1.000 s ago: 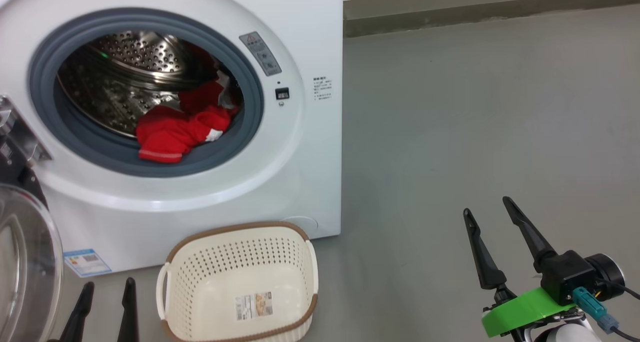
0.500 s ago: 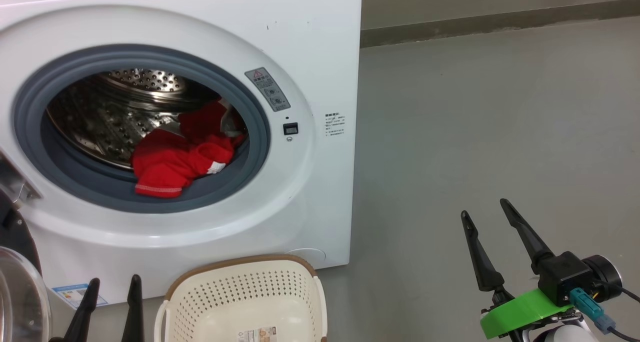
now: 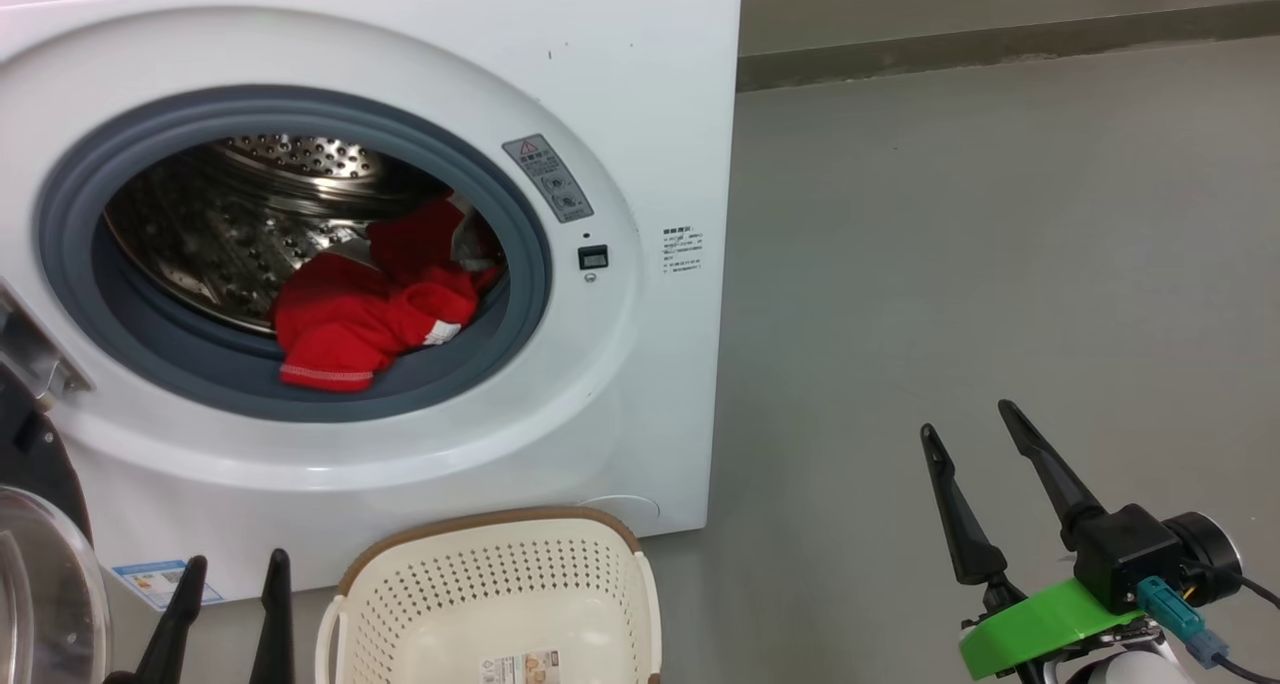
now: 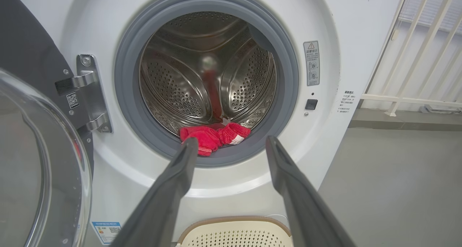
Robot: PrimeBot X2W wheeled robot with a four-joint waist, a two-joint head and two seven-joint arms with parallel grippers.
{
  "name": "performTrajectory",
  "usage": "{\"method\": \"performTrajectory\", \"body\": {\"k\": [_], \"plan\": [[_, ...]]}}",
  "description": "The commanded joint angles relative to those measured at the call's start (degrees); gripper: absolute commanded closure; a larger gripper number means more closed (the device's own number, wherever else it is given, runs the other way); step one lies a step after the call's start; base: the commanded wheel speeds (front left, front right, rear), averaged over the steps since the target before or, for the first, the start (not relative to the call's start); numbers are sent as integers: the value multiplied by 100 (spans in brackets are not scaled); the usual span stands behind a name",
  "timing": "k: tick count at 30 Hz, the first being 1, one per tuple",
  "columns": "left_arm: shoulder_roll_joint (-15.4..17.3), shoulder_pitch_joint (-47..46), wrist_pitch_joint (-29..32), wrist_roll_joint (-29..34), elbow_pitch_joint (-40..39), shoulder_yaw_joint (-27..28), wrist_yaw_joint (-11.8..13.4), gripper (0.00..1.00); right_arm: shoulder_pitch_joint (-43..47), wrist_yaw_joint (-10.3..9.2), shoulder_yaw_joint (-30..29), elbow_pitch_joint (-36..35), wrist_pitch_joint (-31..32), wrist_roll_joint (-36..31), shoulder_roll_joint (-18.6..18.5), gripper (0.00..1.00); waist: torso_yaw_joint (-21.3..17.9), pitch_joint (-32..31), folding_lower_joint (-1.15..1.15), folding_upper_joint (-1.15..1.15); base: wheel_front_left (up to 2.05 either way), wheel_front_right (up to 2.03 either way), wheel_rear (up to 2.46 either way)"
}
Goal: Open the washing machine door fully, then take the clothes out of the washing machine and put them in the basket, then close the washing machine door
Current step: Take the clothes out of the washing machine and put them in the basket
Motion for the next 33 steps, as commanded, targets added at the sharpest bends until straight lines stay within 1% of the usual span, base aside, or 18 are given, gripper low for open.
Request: {"method": "performTrajectory", "body": {"k": [1,10,21,27,33], "plan": [[121,-236,-5,-5,-163,185,40,0,-46,36,154,-114,-37,3,-5,0,11,6,0,0,0,0,0],[174,-345,-2,76,-161,118,102,0,-70,36,173,-121,-37,13,-5,0,96,53,0,0,0,0,0],[143,-527,-2,26,-124,54,151,0,-79,36,220,-151,-37,20,-5,0,173,214,0,0,0,0,0],[87,-890,-44,28,17,-27,141,0,-196,36,245,-245,-37,80,-5,0,244,495,0,0,0,0,0],[18,-1499,-93,15,297,-38,172,0,-370,36,275,-347,-37,53,-5,0,339,884,0,0,0,0,0]]}}
